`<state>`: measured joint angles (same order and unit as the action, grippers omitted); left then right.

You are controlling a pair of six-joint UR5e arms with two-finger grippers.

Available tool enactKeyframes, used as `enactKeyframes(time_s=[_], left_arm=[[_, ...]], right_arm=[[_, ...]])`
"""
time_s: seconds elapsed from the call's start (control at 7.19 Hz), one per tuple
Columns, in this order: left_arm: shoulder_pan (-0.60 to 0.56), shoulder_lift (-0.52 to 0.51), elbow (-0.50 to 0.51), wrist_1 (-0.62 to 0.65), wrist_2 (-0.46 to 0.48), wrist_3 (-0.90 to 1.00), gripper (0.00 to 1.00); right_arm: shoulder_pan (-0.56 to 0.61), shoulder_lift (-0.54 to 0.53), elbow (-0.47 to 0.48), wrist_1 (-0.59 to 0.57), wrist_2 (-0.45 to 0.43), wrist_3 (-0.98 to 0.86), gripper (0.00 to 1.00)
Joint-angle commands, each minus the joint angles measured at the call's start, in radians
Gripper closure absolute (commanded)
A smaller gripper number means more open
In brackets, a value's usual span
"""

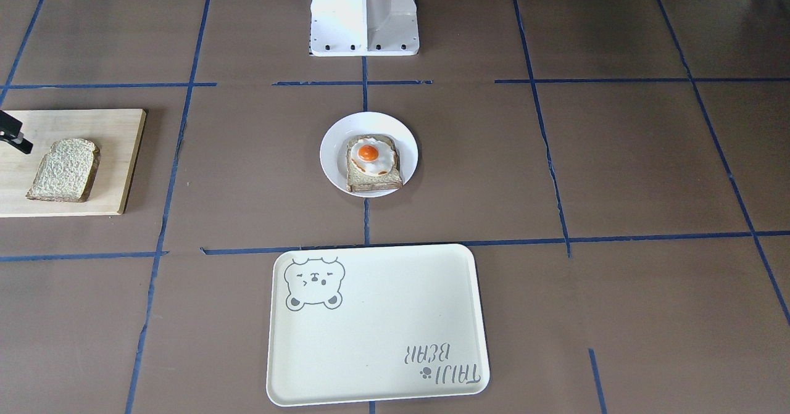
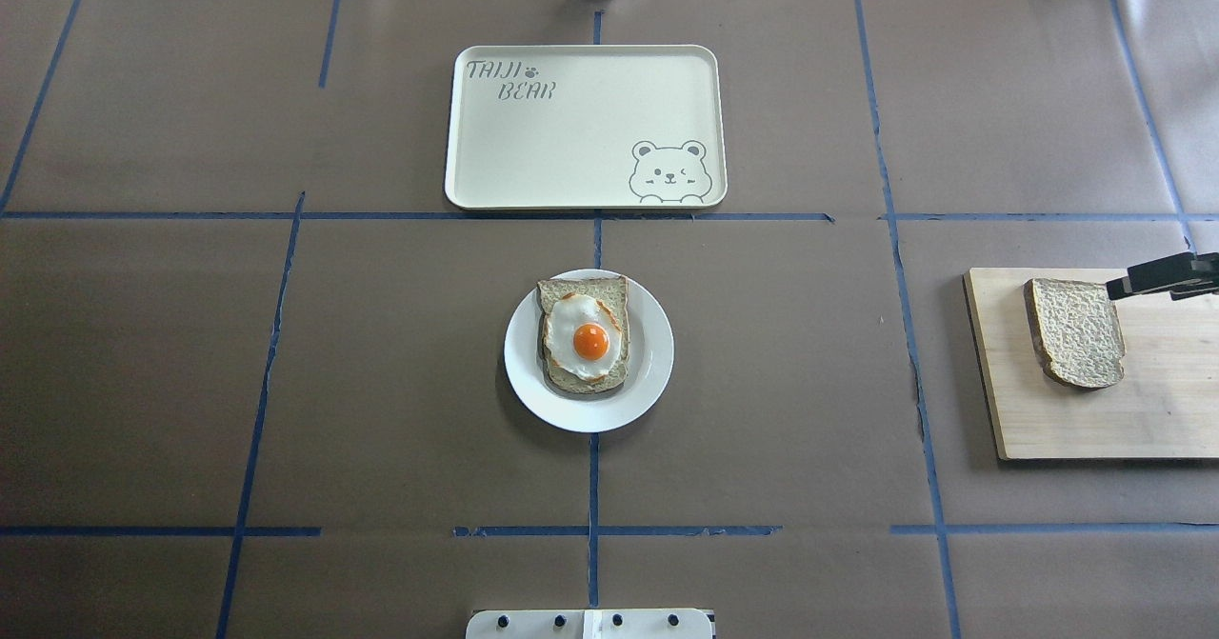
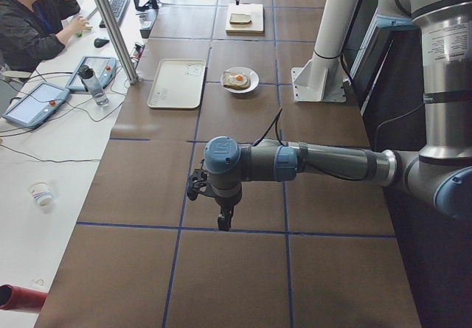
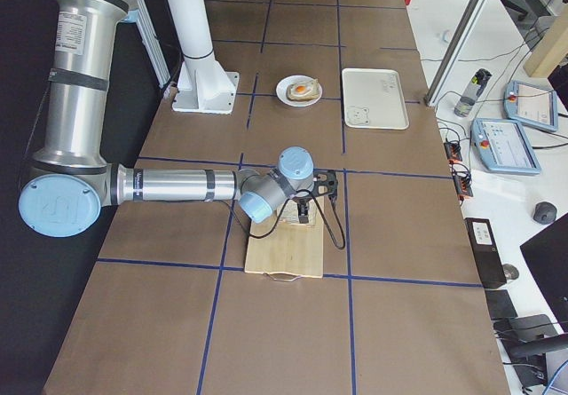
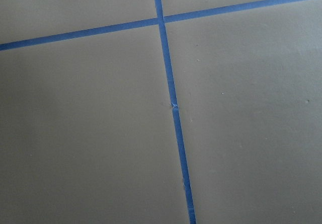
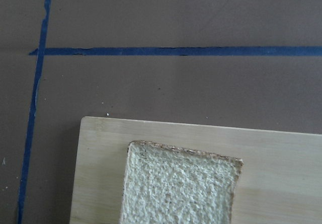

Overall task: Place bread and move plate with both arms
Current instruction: 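Move the right gripper down over the bread slice on the bamboo board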

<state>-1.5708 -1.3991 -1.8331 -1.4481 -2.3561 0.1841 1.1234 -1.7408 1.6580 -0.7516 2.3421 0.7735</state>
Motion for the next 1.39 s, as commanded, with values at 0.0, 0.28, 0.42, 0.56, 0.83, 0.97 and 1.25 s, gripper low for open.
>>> enactKeyframes(time_s=[0.0, 0.28, 0.42, 0.56, 0.83, 0.97, 1.25], left_arm=[[0.0, 0.0, 0.0, 0.0, 0.0, 0.0, 0.0], [0.0, 0.0, 0.0, -0.002, 0.0, 0.0, 0.0], [0.0, 0.0, 0.0, 0.0, -0.002, 0.0, 0.0], [0.0, 0.0, 0.0, 0.0, -0.002, 0.0, 0.0], [0.0, 0.0, 0.002, 0.0, -0.002, 0.0, 0.0], [0.0, 0.0, 0.002, 0.0, -0.002, 0.0, 0.0], [0.002, 0.0, 0.003, 0.0, -0.002, 0.0, 0.0]], right_arm=[[-0.068, -0.002, -0.072, 0.135, -0.029, 0.109, 0.07], [-0.097, -0.02, -0.078, 0.136, -0.029, 0.109, 0.1], [-0.099, -0.035, -0.078, 0.136, -0.027, 0.109, 0.13], [-0.1, -0.042, -0.078, 0.136, -0.029, 0.109, 0.14], [-0.119, -0.039, -0.092, 0.135, -0.035, 0.109, 0.17], [-0.126, -0.034, -0.096, 0.135, -0.044, 0.109, 0.18], [-0.128, -0.029, -0.096, 0.135, -0.044, 0.115, 0.29]])
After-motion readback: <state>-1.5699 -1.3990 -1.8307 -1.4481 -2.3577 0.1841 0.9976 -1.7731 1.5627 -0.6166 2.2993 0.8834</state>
